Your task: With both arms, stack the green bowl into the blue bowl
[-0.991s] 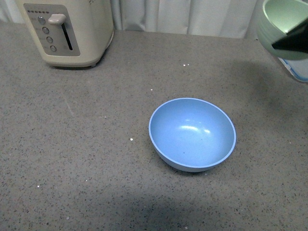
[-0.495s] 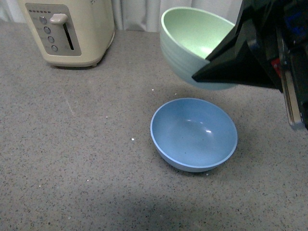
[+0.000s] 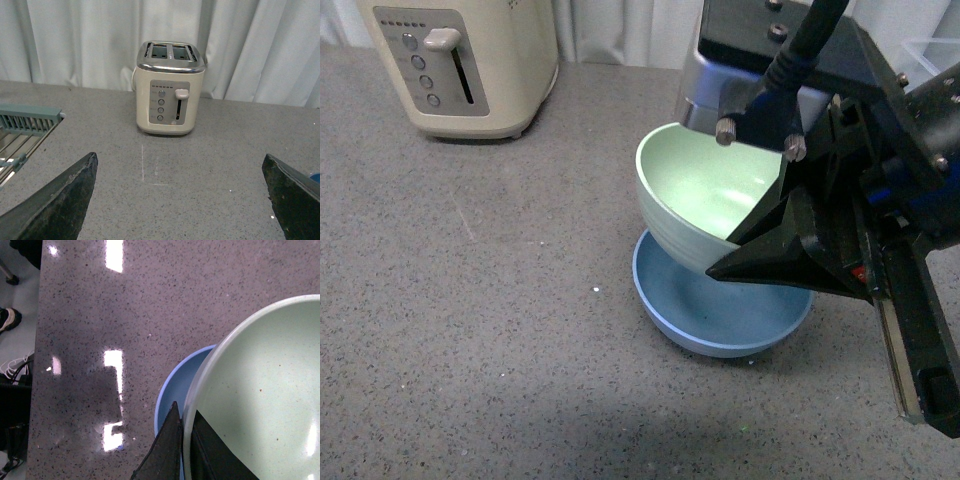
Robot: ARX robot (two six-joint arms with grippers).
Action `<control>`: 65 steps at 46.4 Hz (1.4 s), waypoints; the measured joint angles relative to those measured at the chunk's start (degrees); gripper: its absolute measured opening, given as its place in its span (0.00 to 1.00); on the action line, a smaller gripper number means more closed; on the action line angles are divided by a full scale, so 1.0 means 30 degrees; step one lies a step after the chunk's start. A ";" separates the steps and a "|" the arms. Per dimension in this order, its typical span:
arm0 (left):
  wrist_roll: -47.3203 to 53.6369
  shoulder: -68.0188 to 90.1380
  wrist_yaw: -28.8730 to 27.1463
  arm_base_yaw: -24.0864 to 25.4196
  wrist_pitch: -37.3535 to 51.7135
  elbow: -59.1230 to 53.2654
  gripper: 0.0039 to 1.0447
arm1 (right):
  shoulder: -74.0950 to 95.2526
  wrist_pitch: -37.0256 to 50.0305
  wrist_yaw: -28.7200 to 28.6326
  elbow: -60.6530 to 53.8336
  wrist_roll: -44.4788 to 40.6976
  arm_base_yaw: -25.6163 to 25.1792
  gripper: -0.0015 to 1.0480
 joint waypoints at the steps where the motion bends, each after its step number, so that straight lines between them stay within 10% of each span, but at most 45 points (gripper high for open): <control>1: 0.0000 0.0000 0.0000 0.0000 0.0000 0.0000 0.94 | 0.0138 0.0044 0.0073 -0.0029 -0.0007 -0.0022 0.02; 14: 0.0000 0.0000 0.0000 0.0000 0.0000 0.0000 0.94 | 0.0546 0.0197 0.0627 -0.0058 -0.0306 -0.0131 0.03; 29: 0.0000 0.0000 0.0007 0.0000 0.0000 0.0000 0.94 | 0.0386 0.0663 0.0357 -0.0007 0.0554 -0.0364 0.45; 44: 0.0000 0.0000 0.0000 0.0000 0.0000 0.0000 0.94 | -0.2718 0.5187 0.0233 -0.0437 0.7978 -0.2790 0.93; 65: 0.0000 0.0000 0.0000 0.0000 0.0000 0.0000 0.94 | -0.9741 0.9617 0.8225 -0.7264 1.7420 -0.4444 0.91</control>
